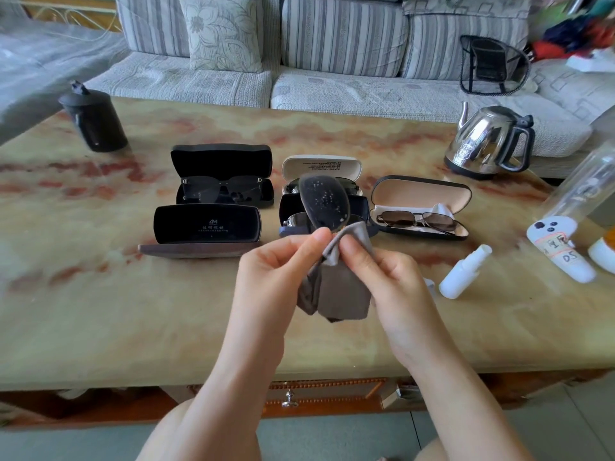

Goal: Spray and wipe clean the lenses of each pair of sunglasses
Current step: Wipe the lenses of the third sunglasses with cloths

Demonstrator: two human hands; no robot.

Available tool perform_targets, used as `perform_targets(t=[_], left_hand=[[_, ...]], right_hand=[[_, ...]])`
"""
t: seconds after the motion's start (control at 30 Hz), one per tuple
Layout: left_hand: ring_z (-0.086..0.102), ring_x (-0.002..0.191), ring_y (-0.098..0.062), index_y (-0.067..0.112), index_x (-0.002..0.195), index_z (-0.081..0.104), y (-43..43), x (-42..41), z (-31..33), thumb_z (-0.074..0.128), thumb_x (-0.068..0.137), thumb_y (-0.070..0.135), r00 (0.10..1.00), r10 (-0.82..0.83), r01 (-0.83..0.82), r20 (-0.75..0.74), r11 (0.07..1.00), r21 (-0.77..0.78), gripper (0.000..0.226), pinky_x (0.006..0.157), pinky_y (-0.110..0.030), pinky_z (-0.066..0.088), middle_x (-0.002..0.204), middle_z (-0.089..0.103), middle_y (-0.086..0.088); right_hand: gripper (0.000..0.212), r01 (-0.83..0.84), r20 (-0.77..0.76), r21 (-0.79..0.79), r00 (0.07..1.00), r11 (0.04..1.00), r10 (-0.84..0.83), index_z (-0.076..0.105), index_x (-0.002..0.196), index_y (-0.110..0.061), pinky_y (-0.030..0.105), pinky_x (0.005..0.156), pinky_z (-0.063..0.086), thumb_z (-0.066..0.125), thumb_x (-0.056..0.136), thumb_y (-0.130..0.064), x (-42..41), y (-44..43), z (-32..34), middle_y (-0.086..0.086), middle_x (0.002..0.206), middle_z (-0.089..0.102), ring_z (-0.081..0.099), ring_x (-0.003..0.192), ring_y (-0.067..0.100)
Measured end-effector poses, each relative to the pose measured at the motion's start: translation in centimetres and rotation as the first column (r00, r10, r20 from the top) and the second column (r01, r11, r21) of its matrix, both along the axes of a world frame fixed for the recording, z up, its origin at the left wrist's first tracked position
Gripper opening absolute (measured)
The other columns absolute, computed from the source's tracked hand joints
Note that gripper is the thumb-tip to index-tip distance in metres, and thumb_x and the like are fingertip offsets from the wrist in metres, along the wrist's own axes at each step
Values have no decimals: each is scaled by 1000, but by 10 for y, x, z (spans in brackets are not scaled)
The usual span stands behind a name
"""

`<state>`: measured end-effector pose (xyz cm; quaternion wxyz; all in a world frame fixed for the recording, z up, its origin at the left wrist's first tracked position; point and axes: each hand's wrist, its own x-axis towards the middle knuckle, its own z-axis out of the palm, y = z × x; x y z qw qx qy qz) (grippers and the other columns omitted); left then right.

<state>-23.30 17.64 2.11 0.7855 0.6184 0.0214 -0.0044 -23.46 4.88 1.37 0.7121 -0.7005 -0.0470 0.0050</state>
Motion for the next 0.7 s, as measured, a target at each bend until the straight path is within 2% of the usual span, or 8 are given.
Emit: perform_targets(t=[0.1,0.17,0.3,0.4,0.47,0.57,0.6,0.7], left_hand=[[61,53,-11,10,79,75,-3,-2,1,65,76,34,1000,22,-22,-1,999,-46,27,46,-18,45,64,70,-5],[62,58,-14,11,81,76,-5,-3,0,65,75,36,999,41,-42,-6,998,-51,29,47,-22,46,67,71,-5],[66,76,-21,13,90,77,-4,-2,-2,61,77,38,996,78,-82,-42,991,-106,32,66,-35,50,87,76,-6],[62,77,-28,14,88,77,-3,-1,-1,61,77,39,992,100,-111,-77,982,-153,32,71,-41,44,89,76,-6],[63,72,-25,14,86,77,-1,-1,0,61,76,40,991,104,-117,-84,979,-169,32,64,-33,47,88,76,-6],[66,65,-20,12,86,76,3,1,2,62,77,37,991,89,-108,-95,970,-218,30,51,-24,52,81,74,-9],[67,65,-19,11,85,75,4,1,3,62,77,36,992,85,-105,-97,968,-228,29,53,-24,54,79,74,-9],[68,73,-20,14,80,77,6,3,0,63,76,37,992,83,-103,-98,972,-212,27,67,-31,55,83,74,-9]], right_hand=[[34,-27,4,26,1000,999,27,78,81,-26,17,63,50,52,90,-47,1,0,-1,0,78,74,66,75,7],[32,-56,9,46,998,997,55,78,77,-29,12,63,45,50,87,-43,-1,0,0,-7,73,72,64,72,0],[33,-102,29,47,994,994,101,76,73,-29,10,66,43,53,93,-40,-3,-2,-1,-15,70,69,61,71,-4],[28,-161,30,3,986,987,161,74,72,-21,12,63,43,58,90,-35,-4,-7,-3,-11,68,68,60,67,0],[19,-213,23,-16,977,977,214,76,77,-20,16,66,47,63,86,-30,-6,-9,-4,-5,73,72,63,70,7],[3,-262,23,-19,965,965,262,74,81,-18,7,70,48,70,81,-18,-8,-10,-1,-3,77,75,69,73,8],[4,-264,15,-19,964,964,264,74,82,-18,7,70,48,72,80,-16,-8,-10,-1,-2,79,75,69,74,8],[9,-267,5,-33,964,963,267,79,83,-23,19,70,54,75,75,-21,-7,-10,-4,0,83,77,71,78,12]])
